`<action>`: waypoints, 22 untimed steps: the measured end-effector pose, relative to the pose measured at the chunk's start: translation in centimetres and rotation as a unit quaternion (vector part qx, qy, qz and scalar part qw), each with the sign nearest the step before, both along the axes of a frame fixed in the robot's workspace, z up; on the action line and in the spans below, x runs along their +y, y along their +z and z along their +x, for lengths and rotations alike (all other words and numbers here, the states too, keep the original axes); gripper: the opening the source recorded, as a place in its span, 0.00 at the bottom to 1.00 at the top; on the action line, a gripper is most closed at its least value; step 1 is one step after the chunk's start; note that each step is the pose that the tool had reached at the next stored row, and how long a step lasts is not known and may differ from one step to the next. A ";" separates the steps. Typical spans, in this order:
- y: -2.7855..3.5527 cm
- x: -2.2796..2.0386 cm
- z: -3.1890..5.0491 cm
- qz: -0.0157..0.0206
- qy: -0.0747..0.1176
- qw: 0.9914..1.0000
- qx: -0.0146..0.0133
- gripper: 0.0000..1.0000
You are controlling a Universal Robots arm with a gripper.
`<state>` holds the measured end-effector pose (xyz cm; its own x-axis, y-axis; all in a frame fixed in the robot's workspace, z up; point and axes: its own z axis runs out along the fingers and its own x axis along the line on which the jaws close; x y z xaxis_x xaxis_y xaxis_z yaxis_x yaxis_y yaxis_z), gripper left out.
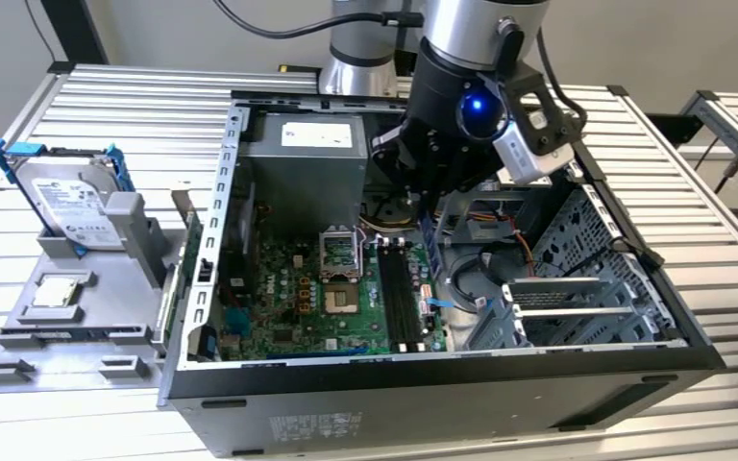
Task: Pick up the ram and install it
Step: 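Insert the ram into the slot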
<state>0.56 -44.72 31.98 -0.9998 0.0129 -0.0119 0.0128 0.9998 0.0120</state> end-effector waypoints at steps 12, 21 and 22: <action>-0.38 0.02 0.00 0.000 0.000 1.000 0.000 0.00; -1.72 0.24 0.00 0.000 0.000 1.000 0.000 0.00; -1.90 0.25 0.00 0.000 0.000 1.000 0.000 0.00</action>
